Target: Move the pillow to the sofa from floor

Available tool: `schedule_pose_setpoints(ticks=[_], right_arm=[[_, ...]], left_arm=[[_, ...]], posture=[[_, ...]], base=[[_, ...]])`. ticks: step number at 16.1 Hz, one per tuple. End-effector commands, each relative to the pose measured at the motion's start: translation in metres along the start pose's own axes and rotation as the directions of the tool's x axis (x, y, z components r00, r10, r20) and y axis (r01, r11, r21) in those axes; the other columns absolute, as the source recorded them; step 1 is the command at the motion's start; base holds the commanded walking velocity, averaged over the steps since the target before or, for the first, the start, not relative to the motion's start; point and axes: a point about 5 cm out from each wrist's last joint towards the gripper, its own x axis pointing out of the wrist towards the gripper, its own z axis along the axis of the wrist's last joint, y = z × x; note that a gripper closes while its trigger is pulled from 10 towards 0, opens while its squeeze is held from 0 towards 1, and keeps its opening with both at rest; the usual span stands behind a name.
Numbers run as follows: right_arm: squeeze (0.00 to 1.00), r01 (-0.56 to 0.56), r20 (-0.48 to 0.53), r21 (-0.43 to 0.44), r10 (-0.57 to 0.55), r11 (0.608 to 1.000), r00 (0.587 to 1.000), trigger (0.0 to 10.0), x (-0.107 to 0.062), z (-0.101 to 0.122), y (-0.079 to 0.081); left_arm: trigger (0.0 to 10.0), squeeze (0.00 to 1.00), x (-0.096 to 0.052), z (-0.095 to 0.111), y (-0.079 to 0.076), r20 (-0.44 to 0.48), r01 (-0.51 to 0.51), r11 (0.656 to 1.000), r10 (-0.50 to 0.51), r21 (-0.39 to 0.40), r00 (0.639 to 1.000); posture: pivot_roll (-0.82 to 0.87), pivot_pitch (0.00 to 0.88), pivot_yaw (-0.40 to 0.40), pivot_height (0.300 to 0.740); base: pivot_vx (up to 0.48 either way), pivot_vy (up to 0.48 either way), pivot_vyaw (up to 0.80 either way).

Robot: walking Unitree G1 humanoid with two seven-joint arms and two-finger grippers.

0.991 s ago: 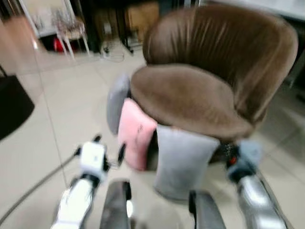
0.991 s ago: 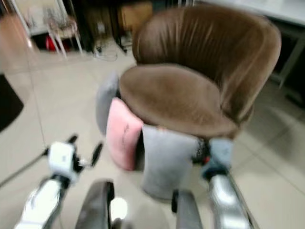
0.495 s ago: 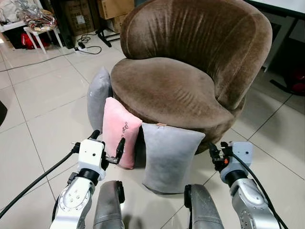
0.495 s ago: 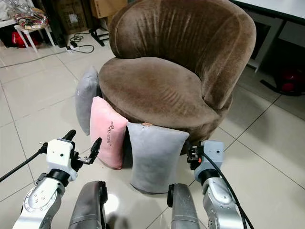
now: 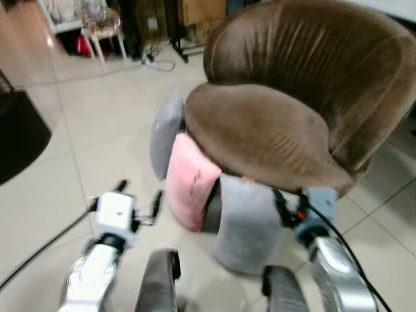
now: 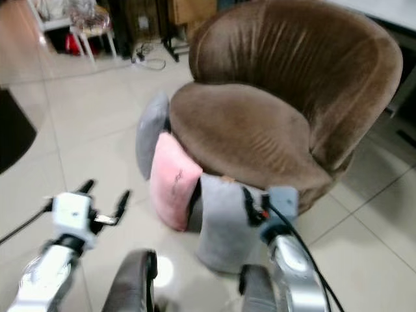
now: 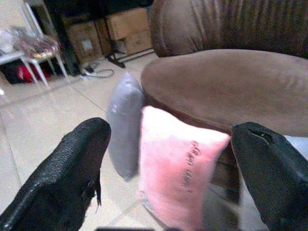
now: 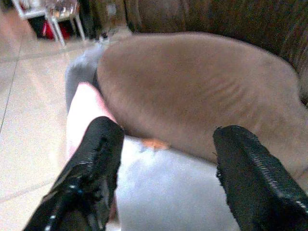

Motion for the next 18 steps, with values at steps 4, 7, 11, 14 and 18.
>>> schedule_pose_setpoints(ticks=[4, 7, 11, 14, 18], right_arm=[[0.0, 0.094, -0.037, -0.03, -0.095, 0.995, 0.995, 10.0, -0.005, -0.007, -0.017], [0.0, 0.126, -0.067, -0.034, -0.128, 0.991, 0.989, 10.0, -0.005, -0.011, -0.021], [0.0, 0.119, -0.086, -0.049, -0.123, 0.992, 0.989, 10.0, -0.002, -0.013, -0.021], [0.0, 0.088, -0.114, -0.068, -0.096, 0.994, 0.989, 10.0, 0.002, -0.015, -0.02], [0.0, 0.013, -0.132, -0.107, -0.028, 0.994, 0.991, 10.0, 0.017, -0.014, -0.014]], left_arm=[[10.0, 1.0, 0.007, 0.007, -0.009, 0.031, 0.043, 0.999, -0.043, 0.001, 0.999], [10.0, 0.45, 0.008, 0.005, -0.01, 0.018, 0.037, 0.999, -0.037, 0.032, 0.999], [10.0, 0.13, 0.006, 0.004, -0.013, 0.005, 0.084, 0.995, -0.084, 0.046, 0.996], [10.0, 0.1, 0.007, 0.003, -0.015, 0.0, 0.113, 0.992, -0.113, 0.053, 0.994], [10.0, 0.11, 0.006, 0.002, -0.018, -0.011, 0.17, 0.984, -0.17, 0.055, 0.985]], posture=[[-0.1, 0.0, 0.025, 0.566], [-0.1, 0.0, 0.025, 0.561], [-0.09, 0.0, 0.025, 0.511], [-0.09, 0.0, 0.03, 0.481], [-0.09, 0.0, 0.034, 0.441]], base=[[0.303, 0.0, 0.0], [0.0, 0.0, 0.0], [0.0, 0.0, 0.0], [0.0, 0.0, 0.0], [0.0, 0.0, 0.0]])
